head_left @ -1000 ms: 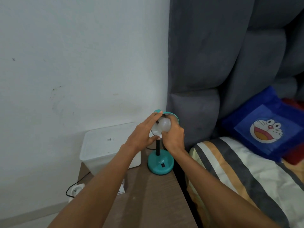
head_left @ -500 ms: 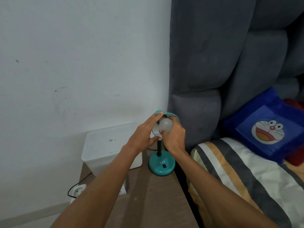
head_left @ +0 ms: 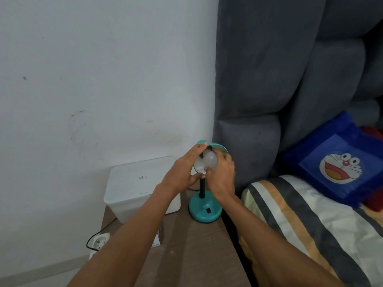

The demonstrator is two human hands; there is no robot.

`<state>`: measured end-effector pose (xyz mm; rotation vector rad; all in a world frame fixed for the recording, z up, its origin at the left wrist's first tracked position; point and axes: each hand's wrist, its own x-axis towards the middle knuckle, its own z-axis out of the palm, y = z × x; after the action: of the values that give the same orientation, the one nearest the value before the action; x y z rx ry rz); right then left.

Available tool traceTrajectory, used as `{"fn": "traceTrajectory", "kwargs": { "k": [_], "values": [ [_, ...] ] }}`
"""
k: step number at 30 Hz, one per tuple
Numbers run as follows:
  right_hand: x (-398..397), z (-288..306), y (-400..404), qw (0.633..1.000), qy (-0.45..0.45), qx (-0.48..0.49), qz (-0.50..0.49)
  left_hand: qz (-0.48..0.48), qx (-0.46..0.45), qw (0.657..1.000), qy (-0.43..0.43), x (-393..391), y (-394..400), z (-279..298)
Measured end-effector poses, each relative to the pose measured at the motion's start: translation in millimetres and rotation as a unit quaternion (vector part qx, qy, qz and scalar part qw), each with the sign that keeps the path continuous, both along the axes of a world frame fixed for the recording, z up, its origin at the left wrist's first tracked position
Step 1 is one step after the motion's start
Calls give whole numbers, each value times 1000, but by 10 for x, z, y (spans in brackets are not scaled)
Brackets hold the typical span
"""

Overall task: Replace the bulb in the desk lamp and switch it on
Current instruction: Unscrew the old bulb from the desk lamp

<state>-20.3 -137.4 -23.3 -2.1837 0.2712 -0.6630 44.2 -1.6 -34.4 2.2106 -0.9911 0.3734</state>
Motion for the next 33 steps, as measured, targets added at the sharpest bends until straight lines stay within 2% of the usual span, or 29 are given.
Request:
{"fn": "traceTrajectory", "kwargs": {
  "k": [5,14,25,33],
  "values": [
    [-24,18,1,999,-16,-14,41,1,-2,1000,7,-1,-4,5],
    [23,24,31,999,6,49,2,-2,-3,1000,4,-17,4,6],
    [52,31,-3,999,5,43,22,0,-1,1000,7,-17,5,16],
    [30,39,-44,999,6,47,2,-2,7,1000,22,-9,51,22]
  ]
}}
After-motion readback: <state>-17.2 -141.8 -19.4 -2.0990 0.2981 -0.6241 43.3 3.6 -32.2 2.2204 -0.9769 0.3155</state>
